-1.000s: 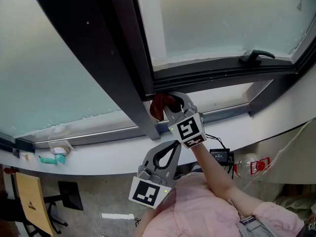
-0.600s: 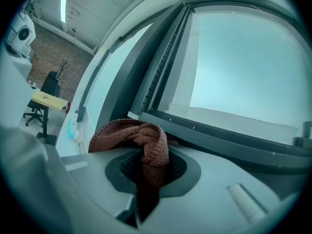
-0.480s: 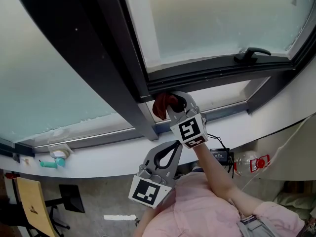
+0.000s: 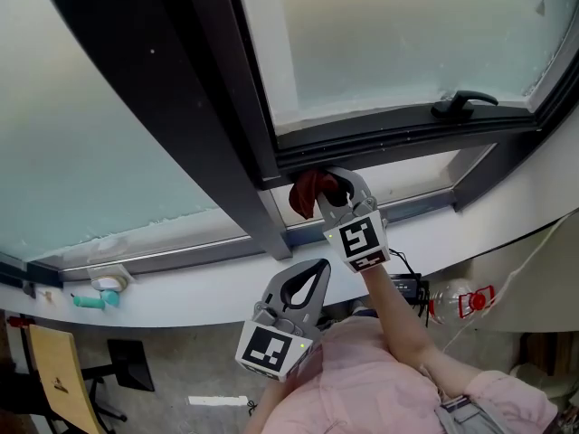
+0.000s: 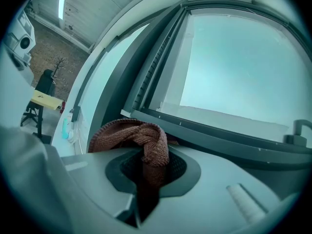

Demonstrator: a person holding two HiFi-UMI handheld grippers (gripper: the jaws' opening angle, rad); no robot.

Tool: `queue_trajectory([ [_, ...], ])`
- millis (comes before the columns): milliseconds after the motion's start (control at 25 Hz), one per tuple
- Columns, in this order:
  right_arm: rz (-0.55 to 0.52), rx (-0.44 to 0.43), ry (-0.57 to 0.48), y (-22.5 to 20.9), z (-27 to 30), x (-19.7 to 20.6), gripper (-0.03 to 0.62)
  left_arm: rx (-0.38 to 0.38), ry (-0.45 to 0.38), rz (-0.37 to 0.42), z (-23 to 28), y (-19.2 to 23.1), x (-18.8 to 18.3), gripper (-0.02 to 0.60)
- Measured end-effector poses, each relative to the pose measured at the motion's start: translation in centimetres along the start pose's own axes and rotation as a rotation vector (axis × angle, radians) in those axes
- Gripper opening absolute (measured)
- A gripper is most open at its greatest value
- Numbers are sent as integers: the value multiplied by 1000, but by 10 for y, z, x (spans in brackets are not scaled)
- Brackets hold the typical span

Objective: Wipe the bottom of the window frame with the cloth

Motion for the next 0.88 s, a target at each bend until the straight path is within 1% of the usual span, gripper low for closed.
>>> queue_trajectory([
  [200,-8,37,-1,-7,-6,2,51,-28,-17,-4,-6,6,-3,-2],
  [320,17,66,6,-13,-11,5,51,-46,-26,-9,-8,10,-5,-2],
  [480,23,102,17,-22,-18,9,51,-51,-25,-21,-11,15,-3,-2],
  [640,3,141,32,-30,-24,12,51,-58,-23,-35,-13,20,-2,-2],
  [880,-45,204,59,-42,-32,16,51,-94,-29,-44,-17,29,1,-2],
])
Point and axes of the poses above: the fingertips, and each gripper's own axes: z forward along the fingers, y to its left, x out of its underside, the point moved 3 cm from there along -z, backward along the fingers, and after that the axes turned 8 degrees about -x, right-handed, at the moved point
